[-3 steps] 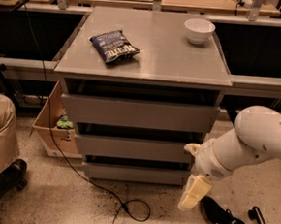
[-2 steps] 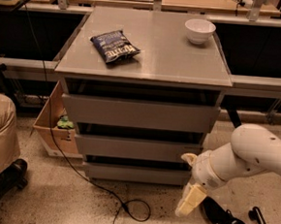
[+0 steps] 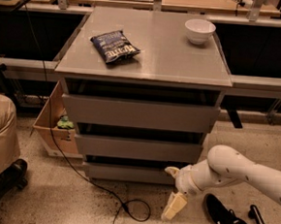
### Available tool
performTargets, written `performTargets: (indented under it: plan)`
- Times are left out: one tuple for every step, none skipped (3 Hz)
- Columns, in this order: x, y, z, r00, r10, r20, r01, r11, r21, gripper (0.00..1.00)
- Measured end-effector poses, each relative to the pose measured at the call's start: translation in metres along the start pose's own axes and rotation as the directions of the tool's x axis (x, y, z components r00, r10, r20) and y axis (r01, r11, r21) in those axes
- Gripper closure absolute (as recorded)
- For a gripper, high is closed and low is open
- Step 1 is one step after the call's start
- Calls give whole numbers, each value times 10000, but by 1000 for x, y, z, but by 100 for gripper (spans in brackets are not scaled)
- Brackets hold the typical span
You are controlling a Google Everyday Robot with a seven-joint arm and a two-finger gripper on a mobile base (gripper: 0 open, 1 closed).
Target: Open middle drawer
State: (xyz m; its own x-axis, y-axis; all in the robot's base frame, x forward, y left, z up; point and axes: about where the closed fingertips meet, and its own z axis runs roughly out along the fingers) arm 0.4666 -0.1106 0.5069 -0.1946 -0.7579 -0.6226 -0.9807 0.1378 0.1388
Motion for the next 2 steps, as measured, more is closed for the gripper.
performTargets:
  plan:
    - [0,0,0,10000,0,0,0,10000,-1,0]
    - [-3,-39,22,9975,-522,486,494,9971,573,0]
